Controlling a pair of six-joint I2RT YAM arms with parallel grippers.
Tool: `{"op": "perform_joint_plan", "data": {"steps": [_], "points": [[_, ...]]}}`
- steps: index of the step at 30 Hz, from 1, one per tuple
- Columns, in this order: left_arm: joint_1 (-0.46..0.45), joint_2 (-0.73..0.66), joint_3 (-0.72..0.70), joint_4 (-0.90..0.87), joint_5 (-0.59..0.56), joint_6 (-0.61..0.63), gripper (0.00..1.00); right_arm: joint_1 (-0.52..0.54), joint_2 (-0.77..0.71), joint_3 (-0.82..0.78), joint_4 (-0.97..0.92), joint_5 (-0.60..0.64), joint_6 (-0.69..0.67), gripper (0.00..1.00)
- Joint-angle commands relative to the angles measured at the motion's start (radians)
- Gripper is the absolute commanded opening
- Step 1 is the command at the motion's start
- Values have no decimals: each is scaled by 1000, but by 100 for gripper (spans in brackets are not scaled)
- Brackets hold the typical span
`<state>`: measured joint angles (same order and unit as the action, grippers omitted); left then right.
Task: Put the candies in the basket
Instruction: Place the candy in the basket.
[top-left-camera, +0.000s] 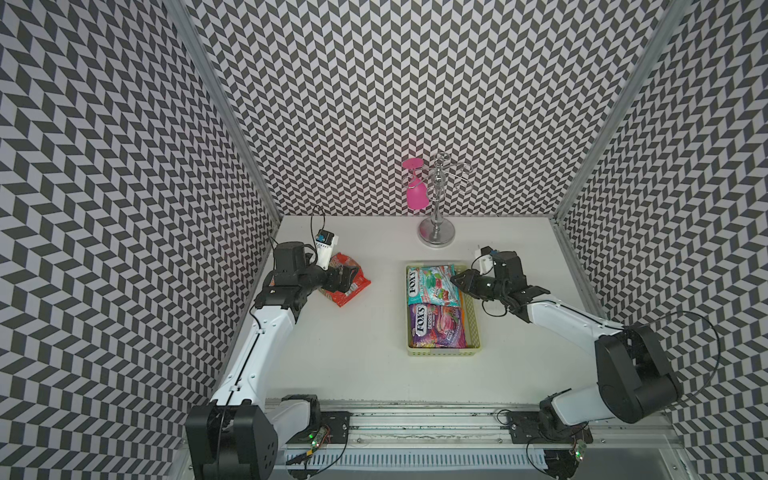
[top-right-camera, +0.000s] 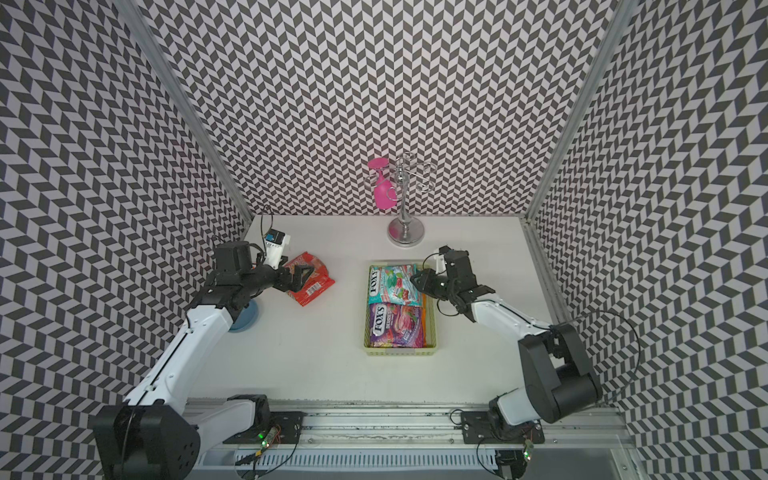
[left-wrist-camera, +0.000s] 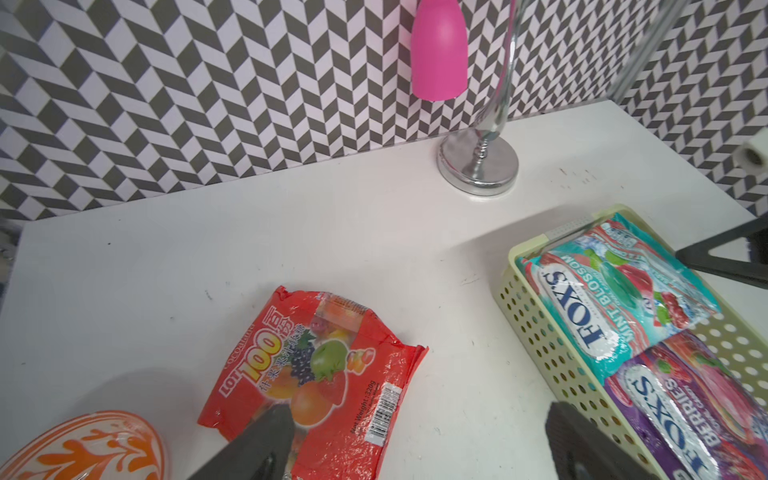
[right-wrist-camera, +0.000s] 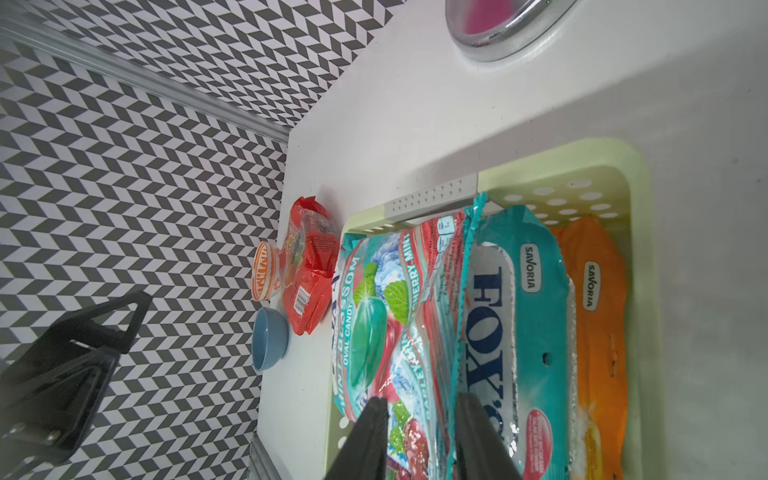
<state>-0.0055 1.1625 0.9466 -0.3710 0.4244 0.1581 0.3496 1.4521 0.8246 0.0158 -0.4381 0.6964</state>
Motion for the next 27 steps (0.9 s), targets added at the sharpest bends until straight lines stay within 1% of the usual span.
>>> {"op": "perform_joint_plan", "data": {"steps": [1, 5, 7, 10, 14, 19, 22, 25, 27], "points": [[12, 32, -7, 50, -60, -43, 99, -6, -62, 55, -22, 16, -70, 32], [52, 71, -4, 43, -71, -78, 99, 1, -77, 50, -12, -5, -75, 33], [76, 75, -30, 61, -76, -124, 99, 12, -68, 60, -7, -18, -85, 33], [119, 68, -70, 74, -50, -182, 99, 33, -44, 74, 10, -27, -91, 33], [145, 72, -124, 94, -13, -227, 99, 66, 31, 104, 54, -63, -80, 33], [196, 135, -151, 132, -2, -298, 99, 100, 131, 140, 95, -96, -67, 33], [231, 182, -172, 176, 38, -359, 99, 101, 182, 140, 107, -113, -70, 33], [233, 216, -177, 200, 45, -376, 99, 91, 213, 111, 96, -74, -102, 33], [233, 247, -181, 208, 48, -389, 99, 73, 232, 79, 118, -89, -101, 33]]}}
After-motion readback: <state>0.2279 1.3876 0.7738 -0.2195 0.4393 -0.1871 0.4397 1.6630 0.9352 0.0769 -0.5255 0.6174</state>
